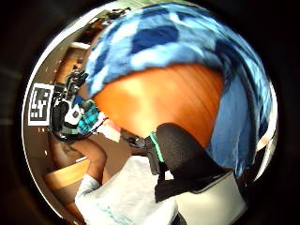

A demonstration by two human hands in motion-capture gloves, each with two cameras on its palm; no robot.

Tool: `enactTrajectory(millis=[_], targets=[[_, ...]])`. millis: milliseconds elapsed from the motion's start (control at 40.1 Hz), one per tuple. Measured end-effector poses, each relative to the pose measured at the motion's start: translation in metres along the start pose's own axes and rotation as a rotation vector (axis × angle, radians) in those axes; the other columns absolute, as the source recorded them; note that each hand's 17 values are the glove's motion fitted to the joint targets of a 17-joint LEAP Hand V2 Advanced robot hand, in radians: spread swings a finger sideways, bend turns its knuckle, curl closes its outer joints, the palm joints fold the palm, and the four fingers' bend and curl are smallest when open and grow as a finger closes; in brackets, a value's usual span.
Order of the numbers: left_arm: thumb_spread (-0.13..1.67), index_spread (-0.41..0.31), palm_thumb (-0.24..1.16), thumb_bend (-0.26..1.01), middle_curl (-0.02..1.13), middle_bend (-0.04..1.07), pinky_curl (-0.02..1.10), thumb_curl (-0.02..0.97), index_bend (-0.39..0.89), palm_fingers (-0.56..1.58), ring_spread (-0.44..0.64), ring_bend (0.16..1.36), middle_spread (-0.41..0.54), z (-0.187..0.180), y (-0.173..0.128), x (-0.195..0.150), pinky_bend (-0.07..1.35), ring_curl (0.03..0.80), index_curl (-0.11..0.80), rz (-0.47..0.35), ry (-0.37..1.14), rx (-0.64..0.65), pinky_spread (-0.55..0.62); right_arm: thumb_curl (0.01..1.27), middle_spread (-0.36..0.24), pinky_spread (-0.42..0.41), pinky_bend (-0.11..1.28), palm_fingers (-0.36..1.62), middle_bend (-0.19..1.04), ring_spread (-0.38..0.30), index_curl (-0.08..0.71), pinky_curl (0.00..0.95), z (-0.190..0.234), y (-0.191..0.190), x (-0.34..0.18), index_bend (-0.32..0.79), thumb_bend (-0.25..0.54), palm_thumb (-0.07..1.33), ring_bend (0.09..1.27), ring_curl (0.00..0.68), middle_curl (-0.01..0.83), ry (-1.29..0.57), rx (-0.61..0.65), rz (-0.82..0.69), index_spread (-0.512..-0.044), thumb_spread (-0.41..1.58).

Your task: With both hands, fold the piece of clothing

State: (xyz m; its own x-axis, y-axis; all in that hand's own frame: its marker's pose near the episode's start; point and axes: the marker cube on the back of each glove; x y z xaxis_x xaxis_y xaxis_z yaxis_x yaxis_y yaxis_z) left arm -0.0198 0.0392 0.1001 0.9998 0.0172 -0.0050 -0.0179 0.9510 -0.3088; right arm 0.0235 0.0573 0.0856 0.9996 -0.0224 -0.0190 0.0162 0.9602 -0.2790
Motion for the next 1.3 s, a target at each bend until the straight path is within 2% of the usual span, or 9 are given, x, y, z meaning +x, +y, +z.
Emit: enactTrajectory(millis=[125, 250, 275, 350, 524, 649, 849, 1074, 1298], targets=[[1.1, -0.079, 0.19, -0.02, 0.32, 0.2, 0.29, 0.218, 0.15, 0.39, 0.1, 0.58, 0.005, 0.014, -0.012, -0.01, 0.57, 0.288, 0.183, -0.022, 0.037, 0.164, 0.18, 0.25, 0.001, 0.214, 0.52, 0.29, 0.2, 0.099, 0.186, 0.29, 0.013, -0.006, 0.017, 0.11, 0.049, 0.37, 0.4, 0.212, 0.254, -0.055, -0.021, 0.033, -0.308, 1.11], [1.17, -0.136, 0.27, 0.03, 0.28, 0.06, 0.3, 0.235, 0.33, 0.58, -0.01, 0.61, 0.011, 0.013, -0.028, -0.018, 0.57, 0.306, 0.275, -0.065, 0.021, 0.443, 0.1, 0.3, -0.048, 0.138, 0.5, 0.55, 0.22, -0.002, 0.246, 0.298, 0.004, -0.023, 0.03, 0.23, 0.134, 0.55, 0.42, 0.237, 0.283, 0.063, 0.242, 0.097, -0.318, 1.19], [1.18, -0.156, 0.31, 0.05, 0.33, 0.28, 0.27, 0.244, 0.3, 0.76, -0.06, 0.57, -0.091, 0.012, -0.033, -0.02, 0.51, 0.279, 0.27, -0.071, 0.008, 0.504, 0.07, 0.31, -0.074, 0.104, 0.47, 0.69, 0.23, -0.05, 0.251, 0.28, 0.0, -0.03, 0.032, 0.26, 0.166, 0.61, 0.45, 0.237, 0.285, 0.107, 0.333, 0.105, -0.324, 1.21], [1.2, -0.198, 0.39, 0.08, 0.33, 0.3, 0.26, 0.261, 0.29, 0.92, -0.15, 0.54, -0.162, 0.004, -0.041, -0.02, 0.46, 0.266, 0.289, -0.073, -0.043, 0.652, -0.01, 0.34, -0.121, 0.014, 0.47, 0.89, 0.21, -0.135, 0.263, 0.284, -0.01, -0.046, 0.035, 0.25, 0.206, 0.7, 0.48, 0.249, 0.295, 0.197, 0.566, 0.094, -0.325, 1.23], [1.19, -0.276, 0.55, 0.12, 0.42, 0.43, 0.29, 0.297, 0.26, 1.24, -0.31, 0.6, -0.285, -0.037, -0.019, -0.045, 0.36, 0.336, 0.336, -0.066, -0.295, 0.734, -0.16, 0.37, -0.225, -0.203, 0.51, 1.24, 0.27, -0.268, 0.283, 0.335, -0.038, -0.018, 0.039, 0.12, 0.225, 0.81, 0.62, 0.342, 0.352, 0.216, 0.671, -0.015, -0.328, 1.21], [1.18, -0.308, 0.6, 0.12, 0.45, 0.44, 0.31, 0.306, 0.23, 1.29, -0.38, 0.7, -0.322, -0.056, 0.015, -0.04, 0.33, 0.383, 0.358, 0.064, -0.125, 0.564, -0.23, 0.38, -0.257, -0.261, 0.52, 1.28, 0.3, -0.293, 0.296, 0.351, -0.059, 0.017, 0.041, 0.13, 0.231, 0.87, 0.67, 0.377, 0.378, 0.236, 0.567, -0.092, -0.329, 1.21], [1.17, -0.329, 0.65, 0.09, 0.46, 0.43, 0.34, 0.313, 0.19, 1.34, -0.42, 0.81, -0.358, -0.098, 0.052, -0.037, 0.32, 0.428, 0.388, 0.309, -0.079, 0.173, -0.29, 0.37, -0.284, -0.323, 0.51, 1.35, 0.37, -0.3, 0.315, 0.36, -0.11, 0.026, 0.059, 0.15, 0.211, 0.91, 0.69, 0.401, 0.419, 0.069, 0.107, -0.331, -0.331, 1.22], [1.17, -0.329, 0.67, 0.06, 0.48, 0.46, 0.37, 0.314, 0.17, 1.35, -0.43, 0.85, -0.372, -0.161, -0.066, -0.059, 0.35, 0.446, 0.403, 0.202, -0.071, 0.086, -0.34, 0.35, -0.281, -0.361, 0.55, 1.36, 0.45, -0.274, 0.291, 0.377, -0.169, -0.142, 0.059, 0.08, 0.171, 0.9, 0.82, 0.448, 0.455, -0.187, -0.024, -0.245, -0.33, 1.25], [1.17, -0.329, 0.7, 0.02, 0.49, 0.47, 0.39, 0.316, 0.17, 1.33, -0.43, 0.9, -0.372, -0.124, -0.219, -0.063, 0.36, 0.464, 0.412, 0.045, -0.098, -0.059, -0.35, 0.33, -0.246, -0.317, 0.68, 1.37, 0.6, -0.228, 0.277, 0.435, -0.153, -0.292, 0.049, 0.11, 0.081, 0.84, 0.91, 0.502, 0.517, -0.052, 0.011, -0.036, -0.309, 1.21]])
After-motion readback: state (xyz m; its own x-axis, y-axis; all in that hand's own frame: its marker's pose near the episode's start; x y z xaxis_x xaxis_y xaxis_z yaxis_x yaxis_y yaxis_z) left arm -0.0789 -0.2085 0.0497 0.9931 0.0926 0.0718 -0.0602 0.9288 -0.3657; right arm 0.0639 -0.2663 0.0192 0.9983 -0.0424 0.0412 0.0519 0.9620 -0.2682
